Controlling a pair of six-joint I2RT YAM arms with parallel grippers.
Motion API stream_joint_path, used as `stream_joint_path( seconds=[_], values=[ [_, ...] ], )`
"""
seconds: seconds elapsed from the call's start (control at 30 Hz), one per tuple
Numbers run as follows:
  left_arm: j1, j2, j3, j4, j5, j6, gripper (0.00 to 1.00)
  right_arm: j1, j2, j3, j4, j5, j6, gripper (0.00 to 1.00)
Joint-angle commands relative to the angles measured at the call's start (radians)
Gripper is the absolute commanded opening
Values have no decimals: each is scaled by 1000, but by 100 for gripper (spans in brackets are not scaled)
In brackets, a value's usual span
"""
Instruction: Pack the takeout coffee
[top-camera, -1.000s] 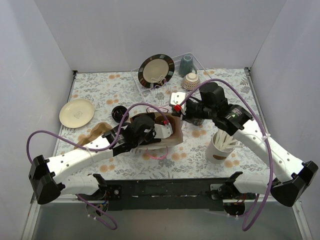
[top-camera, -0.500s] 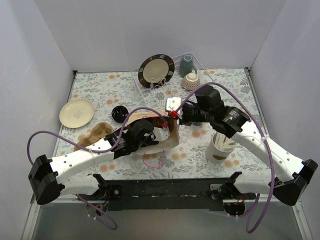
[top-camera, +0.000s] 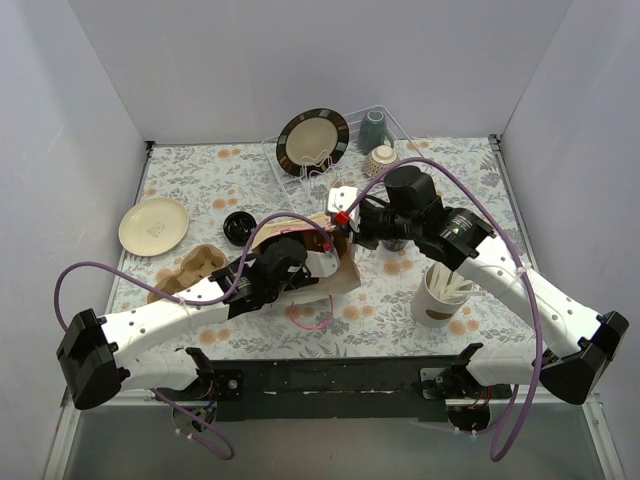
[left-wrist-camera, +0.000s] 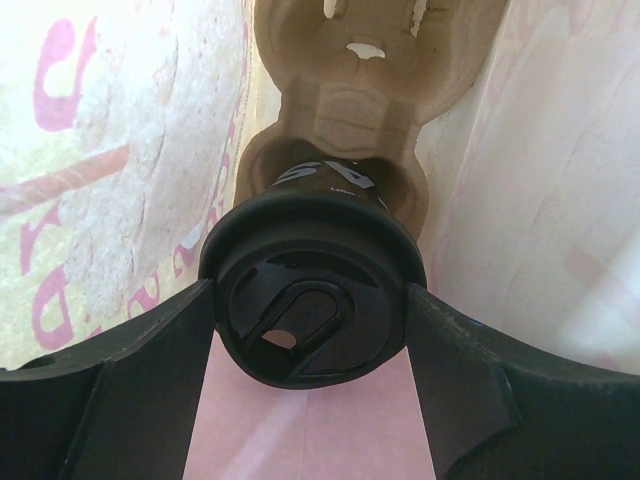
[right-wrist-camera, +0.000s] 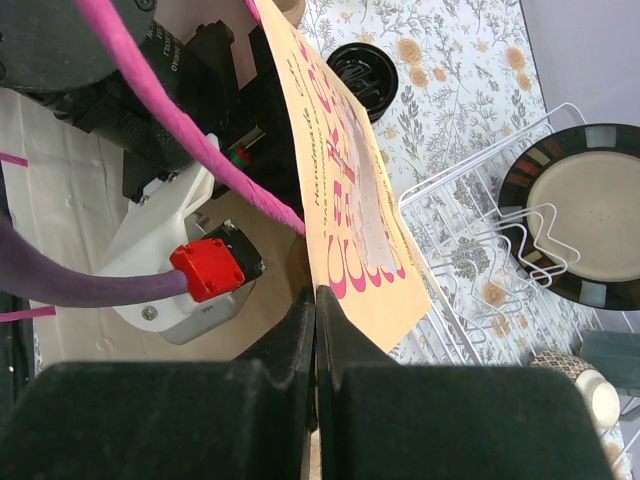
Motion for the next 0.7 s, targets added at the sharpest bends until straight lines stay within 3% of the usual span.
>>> stream_joint_path(
  seconds=[0.0,0.33,0.67],
  values=[
    [1,-59,27,13,43,-13,0,7,10,59,19,-42,63,1],
    [1,-86,45,-92,76,-32,0,-42,-16,44,42,-81,183,1],
    [3,-109,5,33,60,-15,0,-45,-56,1,43,-148,287,1]
  ],
)
